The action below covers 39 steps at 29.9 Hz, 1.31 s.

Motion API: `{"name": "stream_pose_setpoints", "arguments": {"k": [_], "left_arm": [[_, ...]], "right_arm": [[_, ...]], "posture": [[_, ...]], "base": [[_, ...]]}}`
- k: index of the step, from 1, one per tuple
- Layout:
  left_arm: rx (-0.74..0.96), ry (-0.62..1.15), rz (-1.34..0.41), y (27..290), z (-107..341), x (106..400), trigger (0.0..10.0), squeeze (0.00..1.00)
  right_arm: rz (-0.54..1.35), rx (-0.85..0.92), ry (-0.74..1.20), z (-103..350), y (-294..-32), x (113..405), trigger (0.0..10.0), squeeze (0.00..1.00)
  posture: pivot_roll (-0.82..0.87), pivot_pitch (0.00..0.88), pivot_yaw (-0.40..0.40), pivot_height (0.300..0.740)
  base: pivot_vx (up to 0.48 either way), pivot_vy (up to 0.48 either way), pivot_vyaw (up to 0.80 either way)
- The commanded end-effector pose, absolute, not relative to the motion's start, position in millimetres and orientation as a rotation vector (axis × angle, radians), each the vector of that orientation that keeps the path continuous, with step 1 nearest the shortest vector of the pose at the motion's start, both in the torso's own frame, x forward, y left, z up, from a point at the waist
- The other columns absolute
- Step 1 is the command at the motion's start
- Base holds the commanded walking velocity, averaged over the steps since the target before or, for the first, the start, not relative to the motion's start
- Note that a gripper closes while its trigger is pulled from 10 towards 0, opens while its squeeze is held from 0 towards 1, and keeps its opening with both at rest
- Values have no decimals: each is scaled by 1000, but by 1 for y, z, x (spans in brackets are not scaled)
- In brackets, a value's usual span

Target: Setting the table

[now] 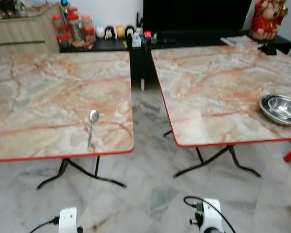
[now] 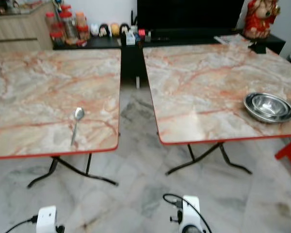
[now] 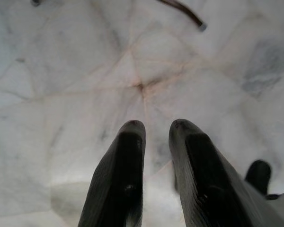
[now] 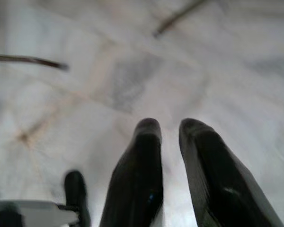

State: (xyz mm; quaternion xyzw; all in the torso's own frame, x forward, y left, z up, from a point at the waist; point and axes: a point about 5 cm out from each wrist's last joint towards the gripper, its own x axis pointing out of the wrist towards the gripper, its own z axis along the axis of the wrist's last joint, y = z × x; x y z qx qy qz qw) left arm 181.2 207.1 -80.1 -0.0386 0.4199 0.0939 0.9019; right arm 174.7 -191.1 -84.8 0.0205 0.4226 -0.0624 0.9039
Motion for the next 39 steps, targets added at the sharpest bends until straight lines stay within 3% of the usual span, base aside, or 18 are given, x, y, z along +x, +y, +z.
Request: {"name": "stream_pose_setpoints", "arguments": {"k": [1, 27, 39], "left_arm": [[-70, 875, 217, 215, -80, 178, 10000, 0], [-81, 868, 219, 212, -80, 180, 10000, 0], [-91, 853, 221, 210, -79, 182, 10000, 0]], "right_arm": [[-126, 50, 848, -82, -187, 180, 10000, 0], [-117, 27, 850, -82, -187, 181, 10000, 0], [-119, 37, 850, -82, -188, 181, 10000, 0]], "posture": [[-14, 0, 7, 740], [-18, 0, 8, 740], [-21, 0, 2, 740]], "base": [[0, 390, 0], [0, 382, 127], [0, 0, 0]]}}
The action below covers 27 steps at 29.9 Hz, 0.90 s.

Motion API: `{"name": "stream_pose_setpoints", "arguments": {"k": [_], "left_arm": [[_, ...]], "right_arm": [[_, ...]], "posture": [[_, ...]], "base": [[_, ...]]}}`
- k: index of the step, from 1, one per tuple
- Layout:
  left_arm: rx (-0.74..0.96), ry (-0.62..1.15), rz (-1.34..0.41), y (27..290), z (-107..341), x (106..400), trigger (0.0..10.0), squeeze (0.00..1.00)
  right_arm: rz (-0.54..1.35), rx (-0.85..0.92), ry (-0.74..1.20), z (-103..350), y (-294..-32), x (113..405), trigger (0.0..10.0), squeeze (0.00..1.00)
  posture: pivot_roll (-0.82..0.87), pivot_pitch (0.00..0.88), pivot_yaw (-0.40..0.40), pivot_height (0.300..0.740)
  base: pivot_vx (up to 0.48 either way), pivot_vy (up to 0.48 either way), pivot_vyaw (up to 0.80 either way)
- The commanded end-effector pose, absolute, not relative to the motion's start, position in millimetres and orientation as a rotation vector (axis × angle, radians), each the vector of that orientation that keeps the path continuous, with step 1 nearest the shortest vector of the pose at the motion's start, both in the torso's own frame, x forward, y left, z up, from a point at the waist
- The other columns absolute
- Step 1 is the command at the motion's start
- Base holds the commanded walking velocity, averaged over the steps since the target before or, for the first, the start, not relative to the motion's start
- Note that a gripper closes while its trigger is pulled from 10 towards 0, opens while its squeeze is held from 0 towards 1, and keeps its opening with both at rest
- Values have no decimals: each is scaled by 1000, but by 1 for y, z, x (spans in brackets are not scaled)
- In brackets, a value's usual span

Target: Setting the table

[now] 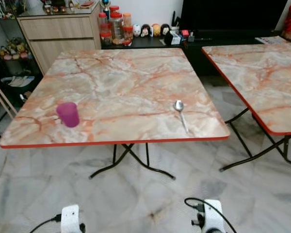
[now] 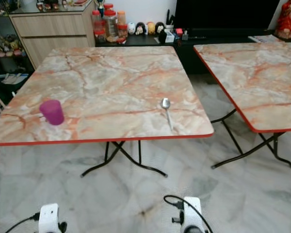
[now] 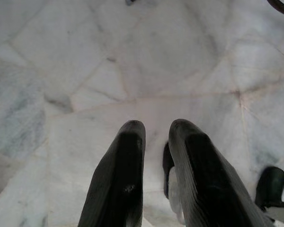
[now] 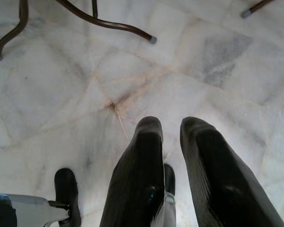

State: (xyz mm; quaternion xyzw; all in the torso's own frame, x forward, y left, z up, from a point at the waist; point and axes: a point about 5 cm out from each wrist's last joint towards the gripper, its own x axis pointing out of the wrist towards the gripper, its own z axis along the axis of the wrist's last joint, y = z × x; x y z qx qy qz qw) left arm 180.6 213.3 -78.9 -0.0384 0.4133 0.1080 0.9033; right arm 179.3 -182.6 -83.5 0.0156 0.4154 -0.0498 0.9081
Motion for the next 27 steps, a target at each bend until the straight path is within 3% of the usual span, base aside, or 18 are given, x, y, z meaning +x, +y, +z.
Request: {"name": "stream_pose_setpoints", "arguments": {"k": [1, 6, 14, 27], "left_arm": [[-92, 853, 222, 210, -79, 182, 10000, 0], [-86, 855, 225, 210, -79, 182, 10000, 0], [-81, 860, 227, 211, -80, 179, 10000, 0], [-75, 861, 221, 213, -81, 177, 10000, 0]], "right_arm": [[-115, 34, 850, -82, -188, 181, 10000, 0], [-102, 22, 845, -81, -188, 182, 10000, 0], [-76, -24, 858, -82, -187, 180, 10000, 0], [-105, -18, 863, -83, -191, 178, 10000, 0]], "posture": [[-21, 0, 2, 740], [-18, 0, -2, 740], [-17, 0, -4, 740], [-16, 0, 0, 740]], "base": [[0, 0, 0], [0, 0, 0], [254, 0, 566], [256, 0, 0]]}}
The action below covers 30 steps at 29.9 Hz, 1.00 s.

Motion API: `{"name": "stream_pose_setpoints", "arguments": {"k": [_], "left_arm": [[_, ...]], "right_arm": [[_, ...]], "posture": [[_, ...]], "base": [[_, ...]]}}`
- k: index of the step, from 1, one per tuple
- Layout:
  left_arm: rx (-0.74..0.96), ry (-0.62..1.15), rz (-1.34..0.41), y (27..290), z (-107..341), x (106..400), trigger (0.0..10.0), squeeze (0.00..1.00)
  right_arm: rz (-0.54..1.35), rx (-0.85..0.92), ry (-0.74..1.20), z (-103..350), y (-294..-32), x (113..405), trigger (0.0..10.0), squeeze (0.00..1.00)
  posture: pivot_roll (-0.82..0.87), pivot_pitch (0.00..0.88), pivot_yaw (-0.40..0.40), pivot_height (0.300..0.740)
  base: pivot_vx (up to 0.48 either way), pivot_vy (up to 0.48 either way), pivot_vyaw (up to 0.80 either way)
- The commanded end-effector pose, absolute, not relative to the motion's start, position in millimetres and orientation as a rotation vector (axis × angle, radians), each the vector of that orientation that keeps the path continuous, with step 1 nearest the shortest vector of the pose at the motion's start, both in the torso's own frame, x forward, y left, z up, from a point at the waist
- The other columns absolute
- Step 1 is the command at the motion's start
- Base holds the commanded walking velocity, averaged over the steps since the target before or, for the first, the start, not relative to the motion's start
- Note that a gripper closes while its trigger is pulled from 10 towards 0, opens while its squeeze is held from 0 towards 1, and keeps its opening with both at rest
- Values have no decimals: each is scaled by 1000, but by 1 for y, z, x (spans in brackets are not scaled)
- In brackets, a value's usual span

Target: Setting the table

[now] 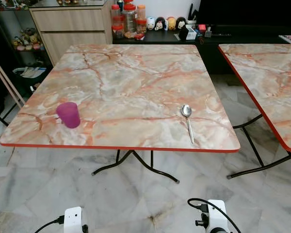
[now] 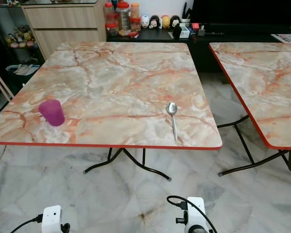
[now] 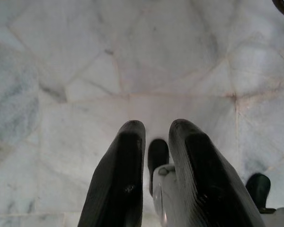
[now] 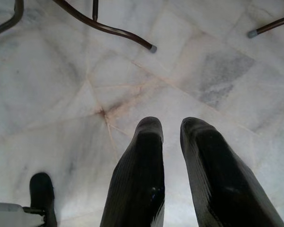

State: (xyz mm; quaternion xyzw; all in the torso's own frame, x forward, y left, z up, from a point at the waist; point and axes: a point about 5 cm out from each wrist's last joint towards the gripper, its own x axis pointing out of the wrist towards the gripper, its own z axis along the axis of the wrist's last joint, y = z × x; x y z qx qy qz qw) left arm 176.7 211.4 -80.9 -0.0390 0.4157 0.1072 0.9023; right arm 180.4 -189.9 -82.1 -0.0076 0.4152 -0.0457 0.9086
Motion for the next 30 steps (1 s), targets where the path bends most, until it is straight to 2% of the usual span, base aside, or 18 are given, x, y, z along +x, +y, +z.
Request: {"name": "stream_pose_setpoints", "arguments": {"k": [1, 5, 18, 30], "left_arm": [[-75, 861, 221, 213, -81, 177, 10000, 0], [-72, 861, 219, 213, -80, 178, 10000, 0], [-83, 854, 234, 213, -80, 178, 10000, 0], [-77, 856, 227, 211, -81, 177, 10000, 0]], "right_arm": [[-105, -18, 863, -83, -191, 178, 10000, 0], [-101, -20, 862, -83, -191, 178, 10000, 0], [-106, -4, 874, -84, -191, 177, 10000, 0], [-48, -44, 784, -78, -189, 182, 10000, 0]], "posture": [[-16, 0, 0, 740], [-15, 0, -1, 740], [-5, 0, -13, 740], [-27, 0, -7, 740]], "base": [[259, 0, 0], [255, 0, 411], [286, 0, 0], [0, 0, 0]]}}
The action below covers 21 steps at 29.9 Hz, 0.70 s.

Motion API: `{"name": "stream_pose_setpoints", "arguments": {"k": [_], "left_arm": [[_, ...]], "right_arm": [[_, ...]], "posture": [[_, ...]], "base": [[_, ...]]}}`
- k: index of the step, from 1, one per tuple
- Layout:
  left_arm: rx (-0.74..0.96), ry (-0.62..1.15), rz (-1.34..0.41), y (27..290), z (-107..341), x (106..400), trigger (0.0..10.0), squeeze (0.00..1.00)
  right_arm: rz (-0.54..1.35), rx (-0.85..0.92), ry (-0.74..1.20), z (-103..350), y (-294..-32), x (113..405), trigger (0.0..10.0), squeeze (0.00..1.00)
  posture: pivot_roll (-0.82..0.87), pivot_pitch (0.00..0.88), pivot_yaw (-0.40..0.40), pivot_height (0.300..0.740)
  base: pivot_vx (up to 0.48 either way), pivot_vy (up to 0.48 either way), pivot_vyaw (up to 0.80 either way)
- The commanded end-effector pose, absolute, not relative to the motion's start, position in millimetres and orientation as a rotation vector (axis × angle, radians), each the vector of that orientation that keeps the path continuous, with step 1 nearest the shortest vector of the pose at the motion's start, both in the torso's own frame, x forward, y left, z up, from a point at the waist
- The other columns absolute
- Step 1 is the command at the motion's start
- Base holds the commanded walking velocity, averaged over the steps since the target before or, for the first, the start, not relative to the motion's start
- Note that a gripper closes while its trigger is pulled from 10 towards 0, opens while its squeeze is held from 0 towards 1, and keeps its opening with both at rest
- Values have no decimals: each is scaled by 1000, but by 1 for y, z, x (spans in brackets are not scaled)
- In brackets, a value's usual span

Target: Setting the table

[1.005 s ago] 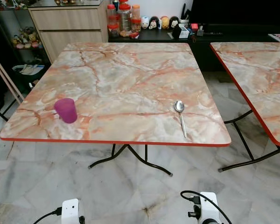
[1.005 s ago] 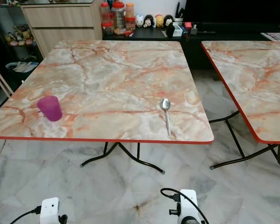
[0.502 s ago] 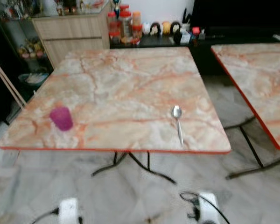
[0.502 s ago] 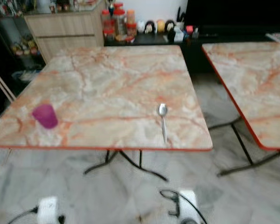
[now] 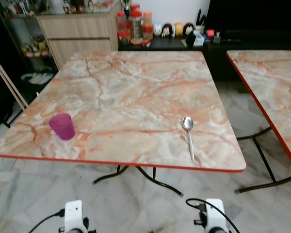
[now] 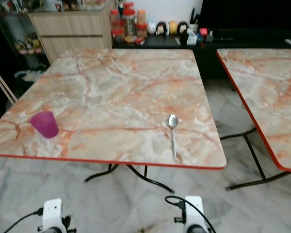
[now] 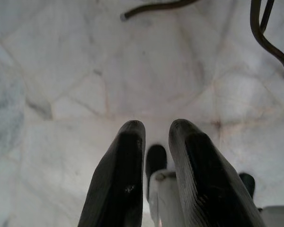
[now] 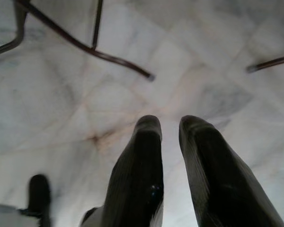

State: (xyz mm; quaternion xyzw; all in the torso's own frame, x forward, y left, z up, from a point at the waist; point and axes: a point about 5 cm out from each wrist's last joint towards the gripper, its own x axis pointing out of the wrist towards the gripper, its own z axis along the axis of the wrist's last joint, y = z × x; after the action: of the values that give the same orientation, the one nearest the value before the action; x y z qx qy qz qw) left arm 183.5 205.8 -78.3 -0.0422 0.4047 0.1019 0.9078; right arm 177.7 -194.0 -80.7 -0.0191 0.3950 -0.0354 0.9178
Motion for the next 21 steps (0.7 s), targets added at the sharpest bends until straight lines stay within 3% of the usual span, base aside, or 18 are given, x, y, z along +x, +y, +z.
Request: {"name": "stream_pose_setpoints", "arguments": {"k": [1, 13, 15, 20, 21], "left_arm": [[-77, 857, 227, 211, -81, 177, 10000, 0], [-50, 866, 184, 211, -80, 178, 10000, 0], [-37, 866, 164, 211, -79, 181, 10000, 0], [-33, 867, 160, 211, -79, 182, 10000, 0], [-32, 864, 157, 210, -78, 184, 10000, 0]], "right_arm": [[-32, -57, 751, -76, -189, 182, 10000, 0], [-11, -146, 439, -52, -204, 173, 10000, 0], [17, -149, 274, -26, -199, 186, 10000, 0], [21, -142, 195, -11, -197, 194, 10000, 0], [37, -135, 121, 6, -191, 208, 10000, 0]], "posture": [[-29, 0, -7, 740], [-81, 0, 25, 740], [-101, 0, 37, 740], [-103, 0, 38, 740], [-107, 0, 41, 740]], "base": [[0, 0, 0], [0, 0, 0], [0, 0, 0], [0, 0, 0], [0, 0, 0]]}}
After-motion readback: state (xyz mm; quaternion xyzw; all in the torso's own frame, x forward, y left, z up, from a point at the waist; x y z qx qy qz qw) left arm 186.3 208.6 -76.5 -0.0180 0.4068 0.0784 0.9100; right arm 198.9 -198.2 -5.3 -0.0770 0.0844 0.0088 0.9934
